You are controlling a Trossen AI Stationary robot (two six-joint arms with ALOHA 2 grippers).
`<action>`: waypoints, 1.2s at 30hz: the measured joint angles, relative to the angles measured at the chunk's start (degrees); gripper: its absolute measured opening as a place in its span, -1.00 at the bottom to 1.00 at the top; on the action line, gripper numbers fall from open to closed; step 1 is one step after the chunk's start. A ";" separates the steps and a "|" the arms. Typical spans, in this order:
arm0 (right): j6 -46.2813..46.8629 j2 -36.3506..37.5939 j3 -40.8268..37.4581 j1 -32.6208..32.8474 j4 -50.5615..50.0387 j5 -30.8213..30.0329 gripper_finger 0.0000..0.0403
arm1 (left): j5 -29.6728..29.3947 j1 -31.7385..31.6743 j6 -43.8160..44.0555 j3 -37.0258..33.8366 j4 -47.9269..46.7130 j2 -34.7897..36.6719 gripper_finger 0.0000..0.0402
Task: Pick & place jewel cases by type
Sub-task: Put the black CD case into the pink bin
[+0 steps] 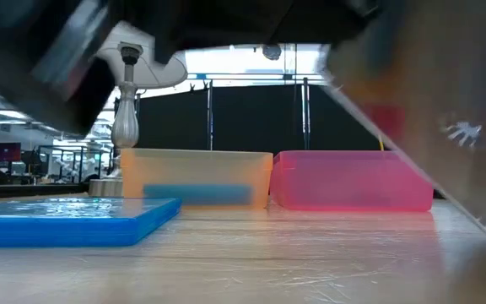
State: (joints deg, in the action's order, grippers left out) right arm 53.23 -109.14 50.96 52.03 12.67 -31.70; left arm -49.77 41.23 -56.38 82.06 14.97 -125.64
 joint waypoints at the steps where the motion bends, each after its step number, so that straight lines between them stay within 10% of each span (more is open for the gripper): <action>1: 0.02 0.00 0.00 0.00 0.00 0.02 -1.00 | 1.50 -0.06 -0.30 0.00 -1.29 0.00 -0.10; 16: -0.59 0.00 0.04 0.02 -0.02 0.00 -1.00 | 7.53 -0.10 -7.63 0.00 -5.71 0.03 -0.14; 27: -0.59 0.00 0.02 0.07 -0.04 -0.22 -1.00 | 7.75 0.07 -6.15 0.02 -6.81 0.13 -0.83; 36: -1.20 0.00 0.02 0.07 -0.06 -0.55 -1.00 | -0.36 0.81 -8.16 0.04 -6.55 0.13 -0.75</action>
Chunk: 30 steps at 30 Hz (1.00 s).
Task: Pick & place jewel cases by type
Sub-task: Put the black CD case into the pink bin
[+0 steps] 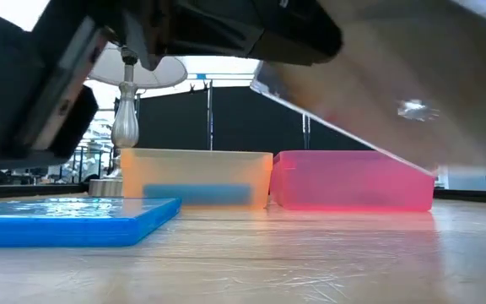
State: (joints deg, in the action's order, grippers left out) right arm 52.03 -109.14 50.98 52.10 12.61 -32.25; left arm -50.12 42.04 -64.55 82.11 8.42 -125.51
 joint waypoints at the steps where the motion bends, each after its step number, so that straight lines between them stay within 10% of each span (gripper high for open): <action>1: -0.19 0.00 0.00 0.01 -0.09 -0.81 -1.00 | -1.97 0.18 -0.75 0.00 0.01 0.00 -0.74; 13: -0.56 -0.02 -0.07 -0.81 1.88 -6.86 -1.00 | -20.48 4.37 -10.34 0.02 0.19 0.00 -0.82; 21: -8.53 3.73 -0.04 -3.09 4.50 -9.75 -0.96 | -21.51 7.01 -9.90 0.12 -4.04 1.16 -0.82; 30: 0.91 16.70 -0.04 -1.95 -23.61 -19.77 -0.86 | -23.54 9.20 -6.22 0.07 -10.59 5.31 -0.78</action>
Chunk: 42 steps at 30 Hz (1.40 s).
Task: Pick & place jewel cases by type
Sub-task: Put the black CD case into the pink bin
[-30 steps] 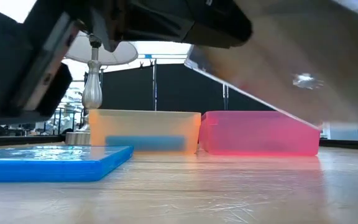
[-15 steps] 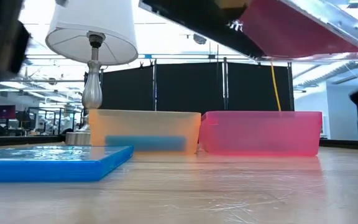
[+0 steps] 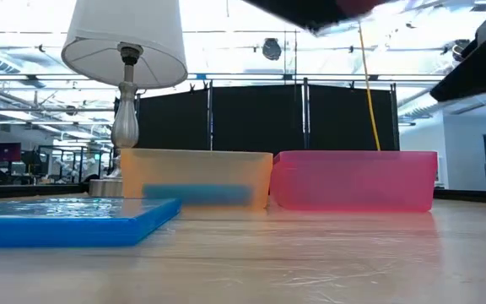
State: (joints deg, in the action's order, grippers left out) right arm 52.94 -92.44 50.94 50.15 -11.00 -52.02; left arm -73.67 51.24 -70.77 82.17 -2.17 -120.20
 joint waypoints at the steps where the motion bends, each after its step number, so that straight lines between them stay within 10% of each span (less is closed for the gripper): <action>1: 1.81 1.45 -0.31 0.23 -3.03 -1.36 -0.86 | 0.00 0.13 0.01 0.00 0.24 0.33 -0.79; 6: 2.67 10.28 -6.67 -0.30 3.11 -2.50 -0.89 | 0.04 -0.66 -0.70 0.00 0.71 1.97 -0.82; 18: -12.37 21.78 -30.22 -6.89 70.22 21.79 -0.53 | 1.42 -2.46 -4.15 0.00 1.89 1.94 -0.82; 31: 8.21 14.57 -34.71 -12.51 73.16 28.02 -0.05 | 4.26 -2.84 -9.89 0.00 7.18 1.88 -0.82; 42: 8.47 8.81 -30.12 -16.05 77.99 34.25 -0.05 | 7.14 -5.74 -18.48 -0.01 14.59 1.88 -0.82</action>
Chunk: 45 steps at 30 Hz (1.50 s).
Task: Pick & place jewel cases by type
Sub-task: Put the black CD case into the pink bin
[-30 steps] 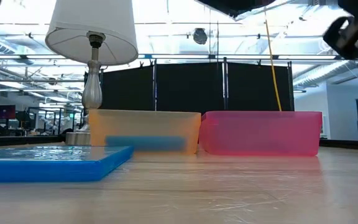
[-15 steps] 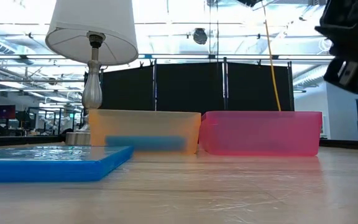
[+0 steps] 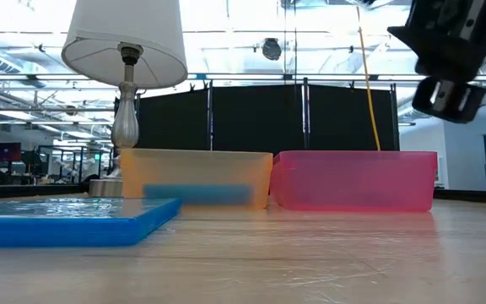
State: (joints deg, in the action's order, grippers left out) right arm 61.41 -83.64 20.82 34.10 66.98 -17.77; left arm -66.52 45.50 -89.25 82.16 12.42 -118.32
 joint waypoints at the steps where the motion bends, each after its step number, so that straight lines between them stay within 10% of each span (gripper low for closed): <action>1: -0.66 0.00 0.35 -0.04 0.09 0.04 -0.06 | 0.56 -0.23 -0.62 0.01 0.49 0.00 -0.82; 18: -7.96 0.02 0.74 -0.02 2.69 3.06 -0.32 | 5.63 -3.96 -4.72 -0.04 5.09 -0.04 -0.74; 28: -11.98 0.04 0.74 -0.02 2.62 3.11 -0.82 | 5.45 -4.07 -5.21 -0.03 5.01 -0.04 -0.82; 45: -14.21 0.07 0.74 2.34 2.95 4.14 -0.93 | -1.28 -3.33 -1.19 -0.03 4.20 -0.04 -0.25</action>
State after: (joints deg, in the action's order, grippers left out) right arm 47.20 -83.57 21.56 36.45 69.93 -13.63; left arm -67.80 42.17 -90.44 82.13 16.62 -118.37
